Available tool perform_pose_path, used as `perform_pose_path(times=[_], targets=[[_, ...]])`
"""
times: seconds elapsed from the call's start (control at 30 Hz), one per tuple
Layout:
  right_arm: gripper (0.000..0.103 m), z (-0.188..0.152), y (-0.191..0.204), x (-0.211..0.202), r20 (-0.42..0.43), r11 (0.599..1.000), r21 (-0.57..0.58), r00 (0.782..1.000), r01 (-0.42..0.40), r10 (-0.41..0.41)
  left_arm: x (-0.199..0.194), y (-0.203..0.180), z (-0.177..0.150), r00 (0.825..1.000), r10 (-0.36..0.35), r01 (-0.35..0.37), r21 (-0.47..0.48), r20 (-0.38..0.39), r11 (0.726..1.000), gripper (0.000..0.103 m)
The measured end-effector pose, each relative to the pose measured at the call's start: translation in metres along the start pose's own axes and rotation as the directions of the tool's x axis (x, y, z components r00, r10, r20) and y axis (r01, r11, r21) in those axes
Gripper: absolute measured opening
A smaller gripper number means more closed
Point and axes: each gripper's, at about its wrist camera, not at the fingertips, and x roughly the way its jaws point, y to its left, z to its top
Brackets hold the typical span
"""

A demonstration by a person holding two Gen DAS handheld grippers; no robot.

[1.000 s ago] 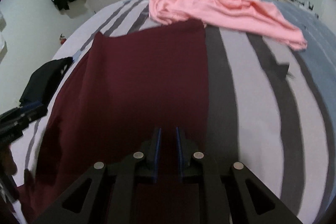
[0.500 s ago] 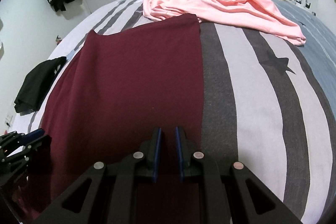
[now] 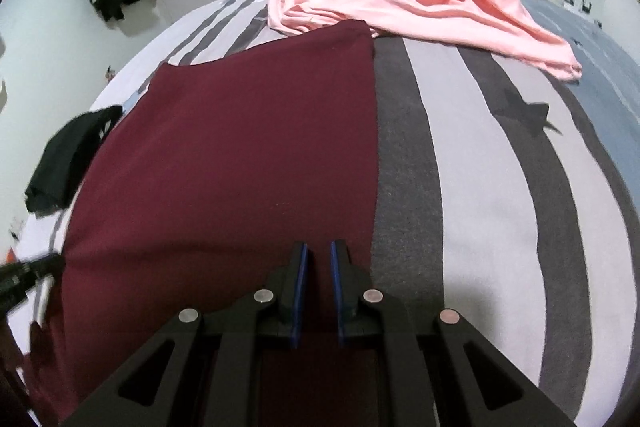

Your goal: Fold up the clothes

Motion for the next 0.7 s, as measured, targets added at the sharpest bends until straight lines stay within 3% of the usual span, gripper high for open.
perform_pose_path(times=[0.17, 0.27, 0.43, 0.53, 0.7], targets=[[0.01, 0.003, 0.002, -0.002, -0.006, 1.0, -0.014, 1.0, 0.017, -0.018, -0.009, 0.01, 0.023, 0.997, 0.042, -0.039, -0.044, 0.063, 0.998, 0.007], [0.013, 0.008, 0.007, -0.009, 0.013, 0.999, -0.023, 0.999, 0.031, -0.031, -0.002, -0.004, 0.035, 0.997, 0.016, -0.019, 0.041, 0.07, 0.999, 0.007], [0.013, 0.021, 0.022, -0.008, 0.043, 0.999, -0.028, 0.999, -0.025, 0.027, 0.035, -0.026, 0.055, 0.998, -0.001, -0.007, 0.145, 0.058, 0.989, 0.007], [0.013, 0.025, 0.029, 0.006, 0.034, 0.999, -0.043, 0.999, -0.018, 0.019, 0.063, -0.02, 0.057, 0.998, 0.065, -0.066, 0.152, 0.015, 0.986, 0.007], [0.012, 0.026, 0.02, 0.023, 0.032, 1.0, -0.018, 0.999, -0.008, 0.009, 0.054, -0.005, 0.078, 0.996, 0.072, -0.076, 0.07, 0.062, 0.995, 0.008]])
